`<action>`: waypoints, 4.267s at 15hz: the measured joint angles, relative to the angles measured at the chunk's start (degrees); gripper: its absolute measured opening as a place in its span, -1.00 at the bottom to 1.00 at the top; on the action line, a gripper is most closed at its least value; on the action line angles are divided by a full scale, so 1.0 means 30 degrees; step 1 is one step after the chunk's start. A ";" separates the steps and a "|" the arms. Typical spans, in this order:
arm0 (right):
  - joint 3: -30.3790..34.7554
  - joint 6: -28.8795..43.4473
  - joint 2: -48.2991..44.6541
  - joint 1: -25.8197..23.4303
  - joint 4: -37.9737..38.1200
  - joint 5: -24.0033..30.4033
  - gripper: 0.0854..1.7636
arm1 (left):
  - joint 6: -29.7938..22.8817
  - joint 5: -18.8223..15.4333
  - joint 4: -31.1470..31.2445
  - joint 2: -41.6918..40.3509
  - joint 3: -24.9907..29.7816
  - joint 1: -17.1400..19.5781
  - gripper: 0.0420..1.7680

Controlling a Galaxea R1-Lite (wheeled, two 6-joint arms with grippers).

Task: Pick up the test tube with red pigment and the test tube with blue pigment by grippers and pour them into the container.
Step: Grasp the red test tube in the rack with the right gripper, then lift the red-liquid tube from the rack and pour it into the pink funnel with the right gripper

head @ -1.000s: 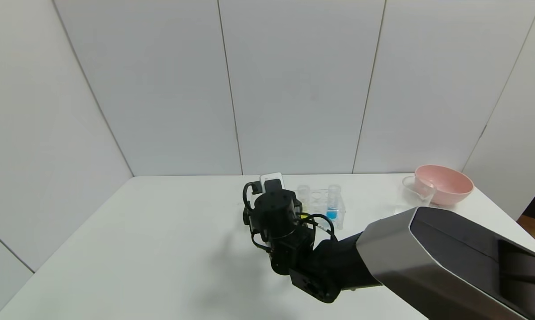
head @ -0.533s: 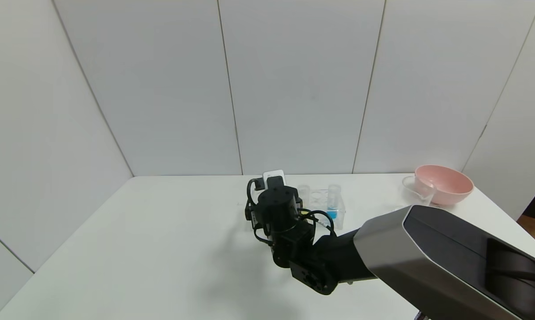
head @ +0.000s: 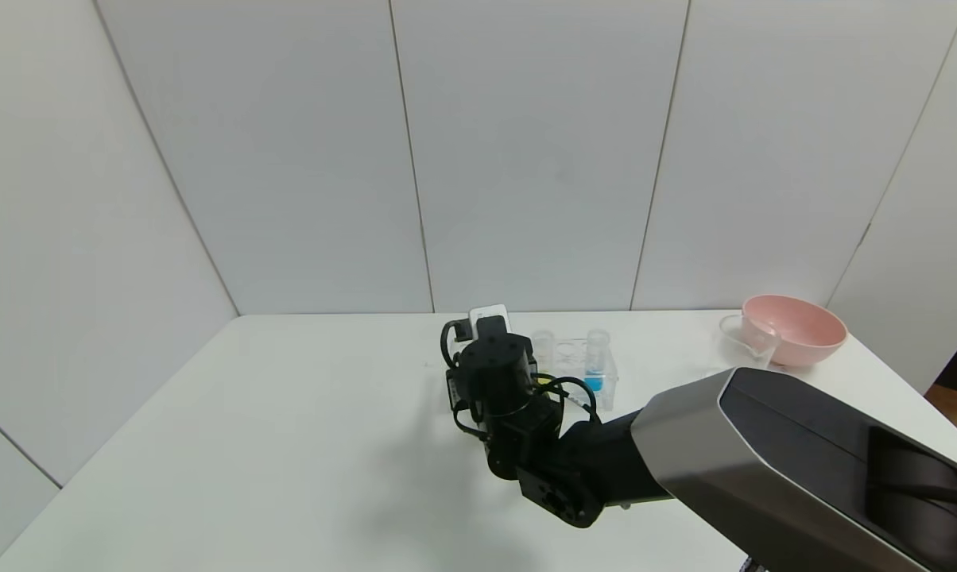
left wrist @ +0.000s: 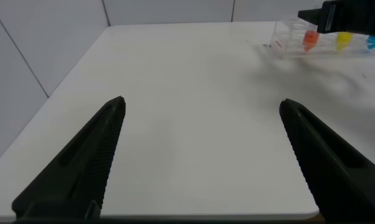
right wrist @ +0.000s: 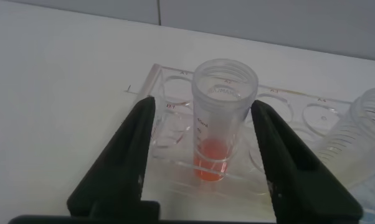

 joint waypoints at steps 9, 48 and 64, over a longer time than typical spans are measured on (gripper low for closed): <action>0.0037 0.0000 -0.0138 0.0000 0.0061 -0.0057 -0.51 | 0.0000 0.0000 0.0000 0.0000 0.0000 0.0000 1.00; 1.0321 -0.2369 -0.9692 -0.0951 0.0382 0.6750 -0.51 | 0.0000 0.0000 0.0008 0.0000 0.0000 0.0000 1.00; 1.2434 -1.0821 -1.7778 -1.5551 0.8867 1.9119 -0.51 | 0.0008 0.0000 0.0000 0.0000 0.0000 0.0000 1.00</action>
